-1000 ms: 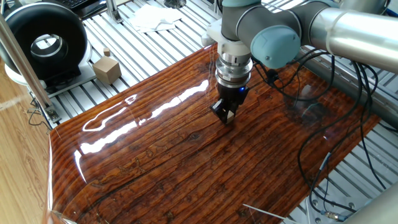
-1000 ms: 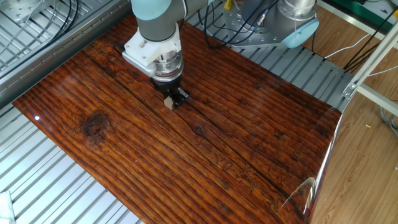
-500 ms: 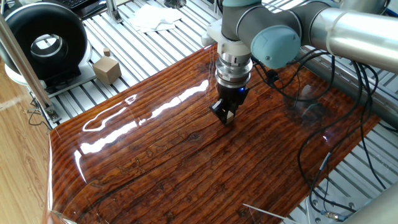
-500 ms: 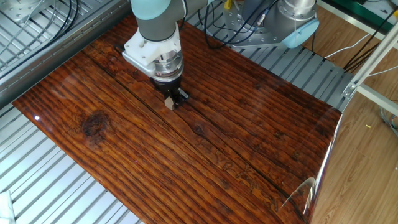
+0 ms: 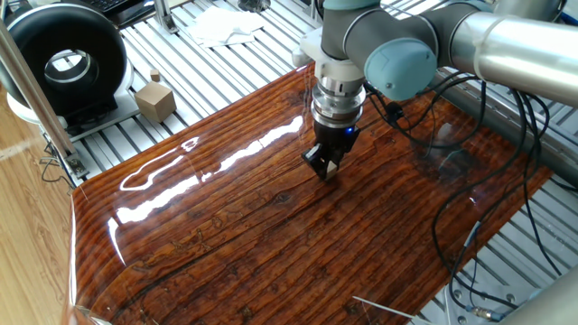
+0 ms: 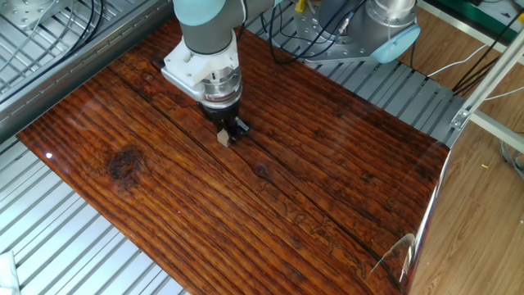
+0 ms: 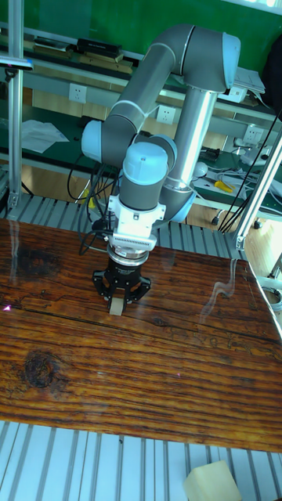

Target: Hold a small block with the gripper and sweep it from left to right on the table

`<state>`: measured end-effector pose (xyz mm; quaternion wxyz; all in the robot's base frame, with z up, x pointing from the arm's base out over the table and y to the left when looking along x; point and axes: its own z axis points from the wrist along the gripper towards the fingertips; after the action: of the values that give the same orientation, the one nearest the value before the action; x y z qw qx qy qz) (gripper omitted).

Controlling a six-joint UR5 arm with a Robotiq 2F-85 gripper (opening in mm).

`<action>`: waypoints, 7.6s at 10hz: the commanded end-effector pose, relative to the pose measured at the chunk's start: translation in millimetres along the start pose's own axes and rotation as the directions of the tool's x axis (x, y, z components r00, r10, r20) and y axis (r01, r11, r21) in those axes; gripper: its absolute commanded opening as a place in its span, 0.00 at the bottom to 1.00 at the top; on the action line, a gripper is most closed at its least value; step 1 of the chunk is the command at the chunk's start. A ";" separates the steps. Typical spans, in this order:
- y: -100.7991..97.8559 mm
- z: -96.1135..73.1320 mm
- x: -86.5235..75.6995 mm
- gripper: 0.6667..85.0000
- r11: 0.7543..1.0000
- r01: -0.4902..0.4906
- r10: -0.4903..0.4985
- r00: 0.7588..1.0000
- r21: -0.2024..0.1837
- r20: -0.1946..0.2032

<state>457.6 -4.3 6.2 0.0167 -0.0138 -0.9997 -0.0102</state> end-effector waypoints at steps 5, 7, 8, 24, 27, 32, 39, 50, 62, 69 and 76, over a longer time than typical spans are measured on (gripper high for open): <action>9.9 -1.1 -4.0 0.00 1.000 -0.020 0.020 1.000 -0.024 0.018; 12.0 -1.2 -3.9 0.00 0.999 -0.023 0.023 1.000 -0.032 0.018; 12.5 -1.2 -4.2 0.00 0.999 -0.024 0.025 1.000 -0.032 0.019; 22.5 -0.9 -6.3 0.00 0.999 -0.039 0.040 0.999 -0.030 0.033; 25.4 -0.1 -6.6 0.00 0.999 -0.046 0.047 0.998 -0.030 0.034; 30.6 0.3 -7.2 0.00 0.998 -0.050 0.051 0.998 -0.032 0.037; 37.5 2.5 -7.1 0.00 0.998 -0.055 0.056 0.998 -0.031 0.037; 67.6 -7.6 -7.7 0.00 0.995 -0.098 0.098 0.995 -0.027 0.026; 51.9 -3.4 -10.0 0.00 0.998 -0.049 0.048 0.999 0.032 0.025; 45.1 -4.4 -10.8 0.00 0.999 -0.032 0.032 0.999 0.013 0.009; 46.7 -5.3 -9.2 0.00 1.000 0.002 -0.002 1.000 0.015 0.009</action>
<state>467.4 43.0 10.7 0.0136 -0.0225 -0.9997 -0.0027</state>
